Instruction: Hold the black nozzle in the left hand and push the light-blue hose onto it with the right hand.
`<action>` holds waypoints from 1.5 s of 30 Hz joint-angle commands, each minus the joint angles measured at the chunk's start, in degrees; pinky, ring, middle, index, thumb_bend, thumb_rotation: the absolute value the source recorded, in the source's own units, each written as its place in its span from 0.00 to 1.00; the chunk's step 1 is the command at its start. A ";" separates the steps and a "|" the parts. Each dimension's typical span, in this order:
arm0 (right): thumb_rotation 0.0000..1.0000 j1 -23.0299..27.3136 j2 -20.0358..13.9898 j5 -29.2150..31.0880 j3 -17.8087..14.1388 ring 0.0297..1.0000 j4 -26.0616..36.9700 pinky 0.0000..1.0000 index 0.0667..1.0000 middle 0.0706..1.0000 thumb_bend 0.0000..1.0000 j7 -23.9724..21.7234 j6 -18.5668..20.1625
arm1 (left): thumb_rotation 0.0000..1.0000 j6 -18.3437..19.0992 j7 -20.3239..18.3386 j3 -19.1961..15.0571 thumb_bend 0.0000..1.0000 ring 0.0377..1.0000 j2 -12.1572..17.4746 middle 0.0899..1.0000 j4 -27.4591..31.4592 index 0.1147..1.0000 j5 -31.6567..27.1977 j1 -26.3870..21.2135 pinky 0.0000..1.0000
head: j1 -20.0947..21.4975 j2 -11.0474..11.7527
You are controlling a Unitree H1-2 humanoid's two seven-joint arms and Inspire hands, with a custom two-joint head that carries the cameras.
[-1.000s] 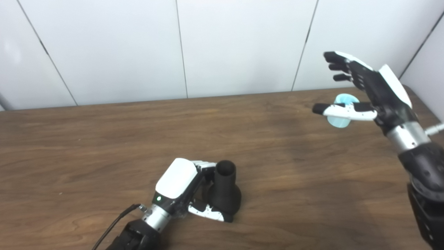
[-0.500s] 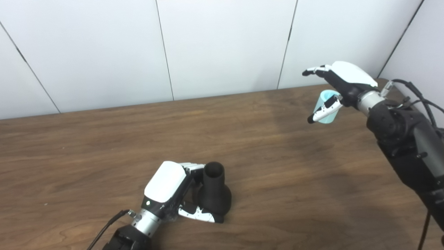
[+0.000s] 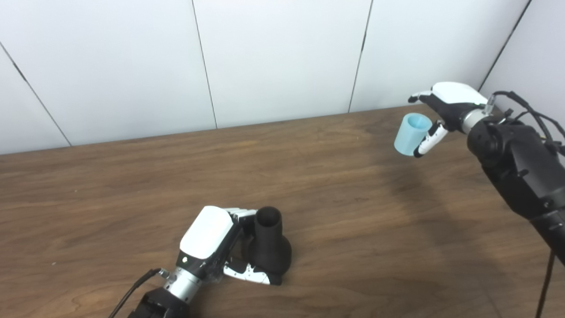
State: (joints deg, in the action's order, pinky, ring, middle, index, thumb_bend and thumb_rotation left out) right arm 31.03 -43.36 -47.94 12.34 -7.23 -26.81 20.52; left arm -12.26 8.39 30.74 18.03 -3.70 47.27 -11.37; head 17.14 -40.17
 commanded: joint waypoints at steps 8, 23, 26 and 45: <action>0.24 2.26 -0.26 1.61 -2.08 0.94 -5.57 0.93 0.85 0.88 0.97 8.58 -4.46 | 0.00 2.92 -6.22 0.90 0.48 0.45 4.37 0.42 -6.71 0.43 2.02 5.30 0.38 | -0.15 -0.08; 0.15 2.08 1.08 7.23 -3.87 0.86 -7.57 0.74 0.84 0.86 0.96 11.25 -6.44 | 0.00 4.29 -7.32 1.15 0.48 0.46 4.00 0.43 -6.33 0.41 2.39 5.57 0.39 | -0.59 0.06; 0.14 2.11 1.21 7.78 -3.73 0.85 -7.98 0.73 0.83 0.86 0.94 11.30 -6.40 | 0.00 3.81 -7.15 1.24 0.48 0.46 4.04 0.41 -6.38 0.41 2.17 5.66 0.39 | -0.57 0.05; 0.10 1.67 2.47 8.97 -3.62 0.58 -7.65 0.48 0.82 0.64 0.91 13.02 -6.46 | 0.00 3.40 -6.98 1.11 0.48 0.45 4.48 0.41 -6.40 0.42 1.99 5.61 0.38 | -0.58 -0.47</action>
State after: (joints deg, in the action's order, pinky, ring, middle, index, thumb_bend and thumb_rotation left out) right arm 30.64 -39.20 -38.77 9.67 -16.01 -15.93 15.07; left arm -12.29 8.34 30.80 18.25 -3.69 47.23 -11.37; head 16.61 -40.60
